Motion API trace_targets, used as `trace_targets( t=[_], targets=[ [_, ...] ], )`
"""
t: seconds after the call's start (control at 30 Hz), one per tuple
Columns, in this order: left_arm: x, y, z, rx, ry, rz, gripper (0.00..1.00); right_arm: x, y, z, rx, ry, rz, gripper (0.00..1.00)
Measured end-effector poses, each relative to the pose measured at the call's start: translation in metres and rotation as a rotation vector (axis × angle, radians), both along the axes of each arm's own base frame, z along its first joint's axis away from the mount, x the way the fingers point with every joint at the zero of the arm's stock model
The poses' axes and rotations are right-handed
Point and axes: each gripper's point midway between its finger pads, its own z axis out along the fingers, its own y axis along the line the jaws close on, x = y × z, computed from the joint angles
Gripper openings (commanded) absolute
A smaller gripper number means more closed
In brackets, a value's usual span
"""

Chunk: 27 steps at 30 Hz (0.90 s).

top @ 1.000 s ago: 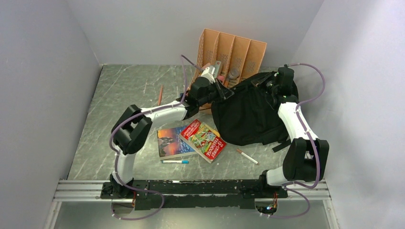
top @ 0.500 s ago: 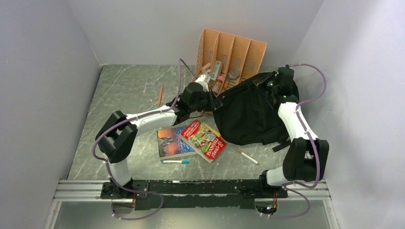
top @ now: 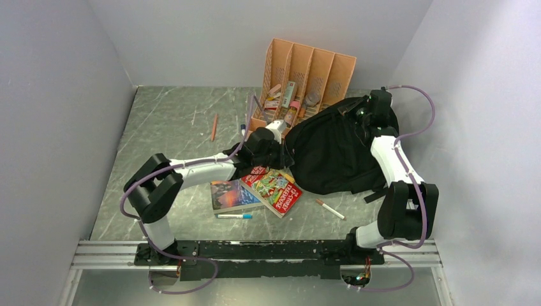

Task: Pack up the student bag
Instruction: Unzip the student bag at the center of the board.

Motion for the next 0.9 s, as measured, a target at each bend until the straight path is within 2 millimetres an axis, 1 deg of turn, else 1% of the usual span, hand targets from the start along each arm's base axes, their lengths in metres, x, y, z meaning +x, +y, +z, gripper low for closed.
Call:
trace_targets(
  t=[0.1, 0.33, 0.53, 0.67, 0.73, 0.9],
  targets=[
    [-0.016, 0.000, -0.010, 0.030, 0.012, -0.028, 0.05, 0.000, 0.000, 0.000, 0.000, -0.001, 0.000, 0.00],
    [-0.046, -0.005, -0.023, 0.063, 0.027, -0.088, 0.05, 0.003, 0.000, -0.003, 0.000, 0.008, 0.001, 0.00],
    [-0.078, -0.020, -0.031, 0.078, 0.034, -0.159, 0.05, 0.003, -0.001, -0.005, -0.004, 0.011, 0.000, 0.00],
    [-0.096, -0.028, -0.044, 0.101, 0.048, -0.201, 0.05, 0.003, -0.001, -0.005, -0.007, 0.013, 0.001, 0.00],
    [-0.099, -0.028, -0.048, 0.110, 0.054, -0.207, 0.05, 0.003, -0.001, -0.006, -0.010, 0.014, 0.004, 0.06],
    [-0.098, -0.027, -0.051, 0.121, 0.056, -0.200, 0.05, 0.002, 0.000, -0.006, -0.036, 0.018, 0.028, 0.32]
  ],
)
